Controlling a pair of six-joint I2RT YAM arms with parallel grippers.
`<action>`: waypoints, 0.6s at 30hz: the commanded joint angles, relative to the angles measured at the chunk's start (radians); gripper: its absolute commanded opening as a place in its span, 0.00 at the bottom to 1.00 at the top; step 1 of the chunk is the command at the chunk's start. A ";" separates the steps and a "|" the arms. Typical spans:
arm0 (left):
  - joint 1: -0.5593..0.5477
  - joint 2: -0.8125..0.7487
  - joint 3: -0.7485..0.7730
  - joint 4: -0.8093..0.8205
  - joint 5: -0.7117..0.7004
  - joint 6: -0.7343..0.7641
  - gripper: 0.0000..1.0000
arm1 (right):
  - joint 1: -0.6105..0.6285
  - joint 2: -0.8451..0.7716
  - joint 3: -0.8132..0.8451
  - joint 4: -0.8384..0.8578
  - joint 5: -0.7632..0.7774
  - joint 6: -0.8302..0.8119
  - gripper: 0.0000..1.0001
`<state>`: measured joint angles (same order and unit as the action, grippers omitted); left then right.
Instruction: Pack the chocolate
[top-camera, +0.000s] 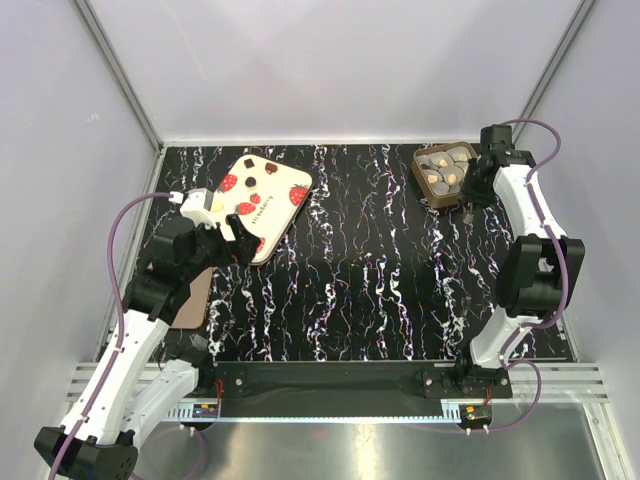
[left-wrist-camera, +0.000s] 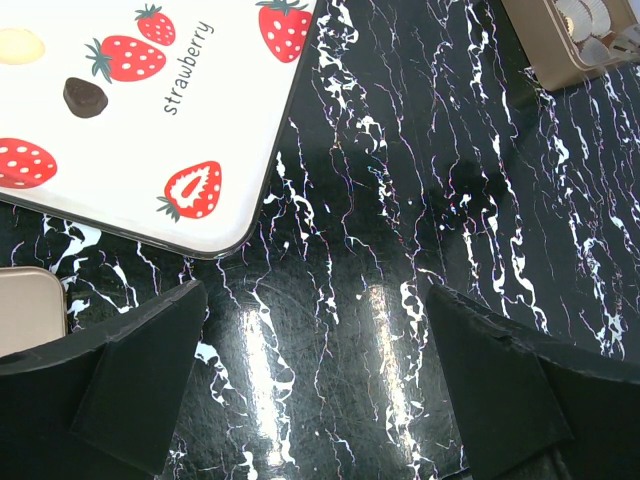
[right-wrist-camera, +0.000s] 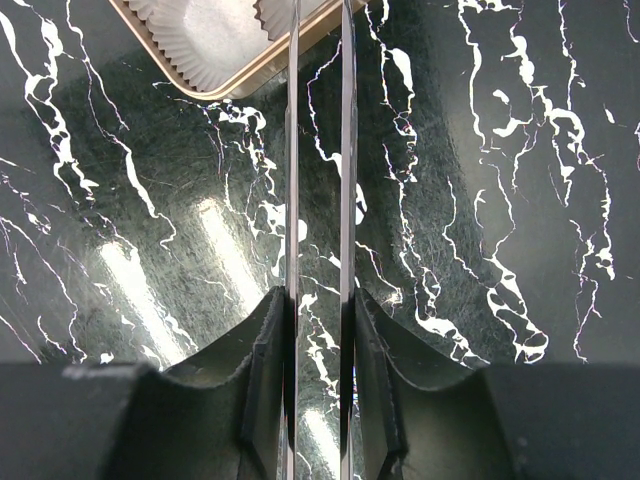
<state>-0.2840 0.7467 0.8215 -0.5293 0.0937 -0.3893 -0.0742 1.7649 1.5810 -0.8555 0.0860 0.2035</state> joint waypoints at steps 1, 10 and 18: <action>0.005 -0.015 0.001 0.037 0.003 0.006 0.99 | -0.001 -0.005 0.011 0.006 -0.006 0.008 0.36; 0.005 -0.010 0.001 0.037 0.001 0.006 0.99 | -0.001 -0.002 0.008 0.007 -0.006 0.013 0.41; 0.005 -0.012 0.001 0.034 0.000 0.006 0.99 | -0.001 -0.004 0.005 0.004 -0.002 0.014 0.42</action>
<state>-0.2840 0.7456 0.8215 -0.5293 0.0937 -0.3893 -0.0742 1.7668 1.5810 -0.8589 0.0860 0.2096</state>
